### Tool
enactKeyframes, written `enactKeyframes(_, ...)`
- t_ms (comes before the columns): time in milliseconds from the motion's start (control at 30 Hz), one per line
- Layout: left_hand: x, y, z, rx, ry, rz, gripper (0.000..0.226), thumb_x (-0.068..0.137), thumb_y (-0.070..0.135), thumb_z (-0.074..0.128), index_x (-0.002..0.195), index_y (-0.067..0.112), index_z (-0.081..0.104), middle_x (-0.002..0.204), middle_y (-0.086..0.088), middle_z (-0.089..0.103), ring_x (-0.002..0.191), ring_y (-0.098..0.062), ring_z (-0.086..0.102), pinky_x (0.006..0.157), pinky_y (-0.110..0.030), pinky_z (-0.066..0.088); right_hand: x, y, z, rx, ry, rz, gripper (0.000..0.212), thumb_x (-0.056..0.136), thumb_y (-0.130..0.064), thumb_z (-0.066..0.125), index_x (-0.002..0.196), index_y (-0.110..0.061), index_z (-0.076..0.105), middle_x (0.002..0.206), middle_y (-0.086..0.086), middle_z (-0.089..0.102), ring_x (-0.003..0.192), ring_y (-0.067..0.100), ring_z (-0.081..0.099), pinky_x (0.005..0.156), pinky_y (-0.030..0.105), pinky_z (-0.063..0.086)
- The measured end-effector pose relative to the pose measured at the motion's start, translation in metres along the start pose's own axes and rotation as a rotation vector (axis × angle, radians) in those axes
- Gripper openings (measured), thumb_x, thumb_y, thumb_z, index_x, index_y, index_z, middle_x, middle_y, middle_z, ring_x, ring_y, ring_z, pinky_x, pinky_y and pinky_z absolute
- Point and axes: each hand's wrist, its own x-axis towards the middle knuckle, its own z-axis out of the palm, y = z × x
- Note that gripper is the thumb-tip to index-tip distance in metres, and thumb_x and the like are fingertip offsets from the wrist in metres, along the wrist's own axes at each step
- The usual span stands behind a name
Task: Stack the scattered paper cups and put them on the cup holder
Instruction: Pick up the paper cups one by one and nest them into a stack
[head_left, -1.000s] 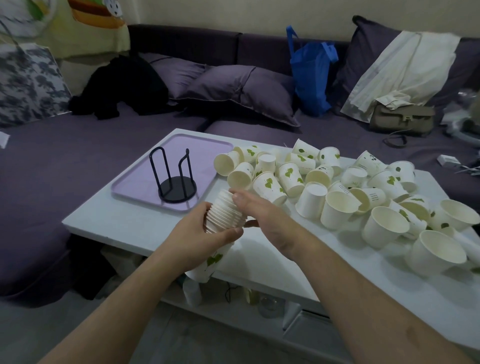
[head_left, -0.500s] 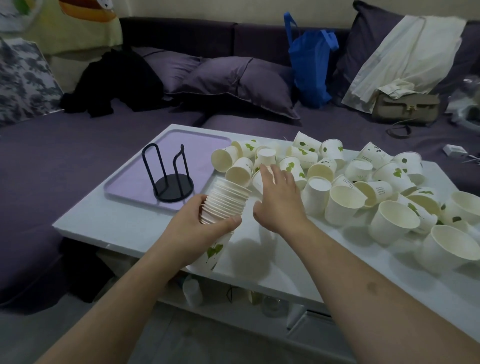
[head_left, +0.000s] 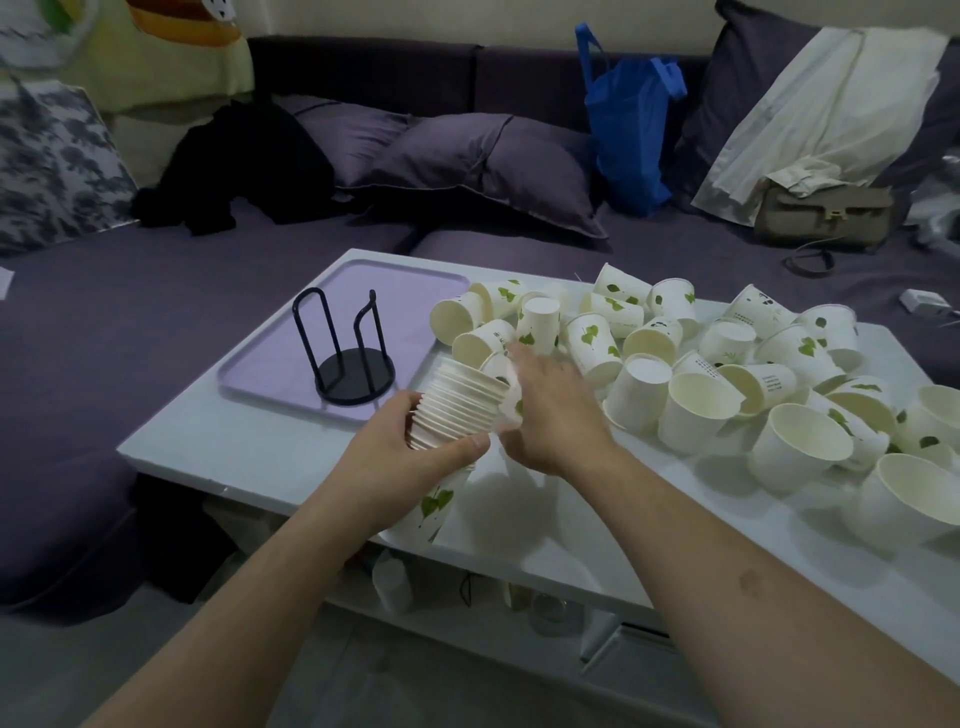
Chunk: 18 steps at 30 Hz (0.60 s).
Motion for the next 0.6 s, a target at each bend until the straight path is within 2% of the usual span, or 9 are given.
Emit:
enactKeyframes(100,-0.002,0.001,0.0,-0.004,-0.001,0.003,0.052,0.083,0.049,0.086,0.125,0.034,0.06,0.105,0.01,0.073,0.093,-0.008,0.07,0.07,-0.024,0.051,-0.005,-0.004,-0.005,0.005,0.01,-0.048,0.098,0.08,-0.034,0.081,0.16,-0.033,0.024,0.132,0.006,0.062,0.127,0.032,0.05,0.11,0.047,0.043)
enactKeyframes(167,-0.003,0.001,-0.001,0.0,-0.003,0.003,0.051,0.083,0.048,0.086,0.125,0.033,0.06,0.105,0.01,0.072,0.093,-0.008,0.07,0.069,-0.023,0.05,-0.008,-0.002,-0.01,0.04,0.007,-0.029,0.1,0.081,-0.036,0.076,0.163,-0.039,0.018,0.13,0.008,0.058,0.13,0.033,0.046,0.111,0.048,0.04)
enactKeyframes(267,-0.005,0.001,-0.003,0.004,-0.006,0.001,0.051,0.083,0.047,0.086,0.125,0.032,0.061,0.104,0.01,0.072,0.091,-0.007,0.069,0.067,-0.022,0.05,-0.01,0.003,-0.027,0.264,-0.018,0.06,0.096,0.084,-0.033,0.069,0.16,-0.054,0.016,0.134,0.007,0.046,0.129,0.031,0.044,0.111,0.047,0.042)
enactKeyframes(367,-0.006,0.002,-0.004,0.015,-0.015,0.007,0.051,0.083,0.046,0.087,0.125,0.032,0.061,0.104,0.009,0.073,0.09,-0.007,0.07,0.067,-0.021,0.05,-0.014,0.008,-0.042,0.618,-0.01,0.122,0.085,0.086,-0.022,0.071,0.151,-0.062,0.032,0.136,0.004,0.044,0.121,0.025,0.05,0.094,0.038,0.046)
enactKeyframes(467,-0.006,0.002,-0.004,0.038,-0.03,0.015,0.054,0.081,0.047,0.087,0.125,0.032,0.06,0.106,0.008,0.072,0.093,-0.011,0.069,0.068,-0.024,0.051,-0.019,0.008,-0.051,0.981,0.037,0.137,0.067,0.087,-0.014,0.071,0.137,-0.054,0.053,0.128,0.009,0.058,0.104,0.021,0.058,0.083,0.033,0.048)
enactKeyframes(533,-0.008,0.002,-0.003,0.068,-0.054,0.025,0.056,0.081,0.048,0.087,0.126,0.033,0.058,0.108,0.007,0.07,0.094,-0.011,0.068,0.068,-0.024,0.051,-0.022,0.006,-0.056,1.122,0.027,0.131,0.063,0.091,-0.008,0.069,0.137,-0.05,0.056,0.115,0.007,0.06,0.091,0.019,0.057,0.079,0.034,0.049)
enactKeyframes(600,-0.009,0.002,-0.001,0.097,-0.072,0.042,0.059,0.08,0.048,0.088,0.128,0.034,0.056,0.109,0.008,0.069,0.094,-0.011,0.068,0.068,-0.024,0.05,-0.026,0.004,-0.059,1.144,-0.01,0.089,0.063,0.093,-0.008,0.068,0.139,-0.049,0.057,0.107,0.001,0.059,0.089,0.017,0.056,0.079,0.033,0.048)
